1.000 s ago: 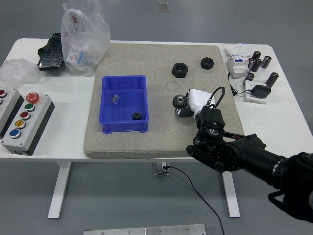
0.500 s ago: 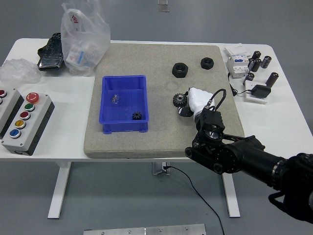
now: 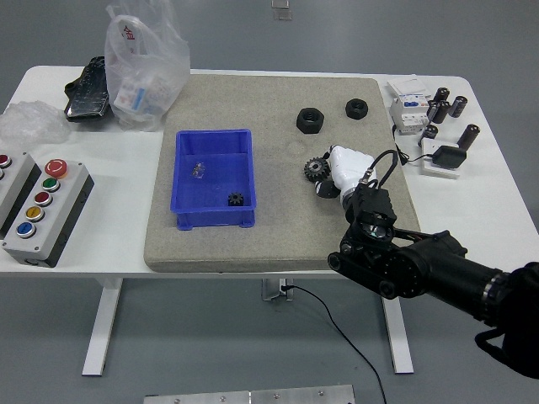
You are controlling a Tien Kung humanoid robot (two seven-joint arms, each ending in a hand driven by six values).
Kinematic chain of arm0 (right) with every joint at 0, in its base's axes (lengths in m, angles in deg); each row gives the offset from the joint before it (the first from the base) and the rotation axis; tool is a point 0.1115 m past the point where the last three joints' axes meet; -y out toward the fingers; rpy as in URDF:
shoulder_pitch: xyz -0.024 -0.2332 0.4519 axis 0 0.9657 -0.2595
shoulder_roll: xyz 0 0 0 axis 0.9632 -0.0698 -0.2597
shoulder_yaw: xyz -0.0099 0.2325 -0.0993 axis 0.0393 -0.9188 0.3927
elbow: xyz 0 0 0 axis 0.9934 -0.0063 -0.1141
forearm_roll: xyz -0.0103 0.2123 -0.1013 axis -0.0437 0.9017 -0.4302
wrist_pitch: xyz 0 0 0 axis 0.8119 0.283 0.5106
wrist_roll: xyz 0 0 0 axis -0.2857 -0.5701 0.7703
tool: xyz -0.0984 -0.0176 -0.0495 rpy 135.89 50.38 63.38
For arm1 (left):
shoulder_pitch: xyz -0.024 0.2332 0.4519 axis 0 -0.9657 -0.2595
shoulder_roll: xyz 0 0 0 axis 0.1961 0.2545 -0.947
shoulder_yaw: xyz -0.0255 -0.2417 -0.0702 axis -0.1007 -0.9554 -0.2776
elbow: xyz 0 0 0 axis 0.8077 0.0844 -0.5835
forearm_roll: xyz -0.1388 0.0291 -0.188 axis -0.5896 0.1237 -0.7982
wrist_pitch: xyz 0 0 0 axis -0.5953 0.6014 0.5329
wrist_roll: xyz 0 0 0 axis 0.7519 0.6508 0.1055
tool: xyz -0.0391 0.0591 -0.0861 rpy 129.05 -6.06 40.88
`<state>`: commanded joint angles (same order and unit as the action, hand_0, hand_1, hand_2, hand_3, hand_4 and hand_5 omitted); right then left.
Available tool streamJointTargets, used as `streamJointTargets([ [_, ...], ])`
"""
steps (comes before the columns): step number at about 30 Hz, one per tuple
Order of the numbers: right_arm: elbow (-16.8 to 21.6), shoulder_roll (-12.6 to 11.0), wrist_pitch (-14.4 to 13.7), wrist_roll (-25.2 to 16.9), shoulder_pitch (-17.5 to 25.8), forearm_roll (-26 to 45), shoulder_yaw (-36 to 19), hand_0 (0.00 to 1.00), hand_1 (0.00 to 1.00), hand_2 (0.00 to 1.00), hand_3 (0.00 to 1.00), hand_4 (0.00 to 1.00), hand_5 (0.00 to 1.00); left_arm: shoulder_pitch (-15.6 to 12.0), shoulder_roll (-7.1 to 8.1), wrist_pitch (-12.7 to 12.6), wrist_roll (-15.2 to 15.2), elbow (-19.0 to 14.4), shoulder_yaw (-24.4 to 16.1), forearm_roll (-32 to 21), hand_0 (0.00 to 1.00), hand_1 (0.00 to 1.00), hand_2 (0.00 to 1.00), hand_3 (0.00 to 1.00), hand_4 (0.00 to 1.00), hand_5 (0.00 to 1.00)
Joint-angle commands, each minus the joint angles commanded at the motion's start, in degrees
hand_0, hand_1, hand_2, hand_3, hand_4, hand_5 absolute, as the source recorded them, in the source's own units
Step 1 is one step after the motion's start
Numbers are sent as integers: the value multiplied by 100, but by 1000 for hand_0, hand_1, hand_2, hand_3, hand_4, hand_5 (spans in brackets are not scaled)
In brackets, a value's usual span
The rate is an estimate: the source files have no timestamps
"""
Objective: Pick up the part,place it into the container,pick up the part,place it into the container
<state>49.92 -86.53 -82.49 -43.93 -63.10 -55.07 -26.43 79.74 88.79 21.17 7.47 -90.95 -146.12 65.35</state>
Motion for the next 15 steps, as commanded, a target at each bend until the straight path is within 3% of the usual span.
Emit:
streamJointTargets([
  [7,478,-383,110,0,54,-372,-290,230,459,500,543,641,217,-16,-8,-4,-8,0,13,-35,740,647,614,741,753,608],
  [15,772,-448,15,0,76,-575,-541,225,456,496,537,633,229,-19,-14,-3,-8,0,23,-51,740,646,614,743,753,612],
])
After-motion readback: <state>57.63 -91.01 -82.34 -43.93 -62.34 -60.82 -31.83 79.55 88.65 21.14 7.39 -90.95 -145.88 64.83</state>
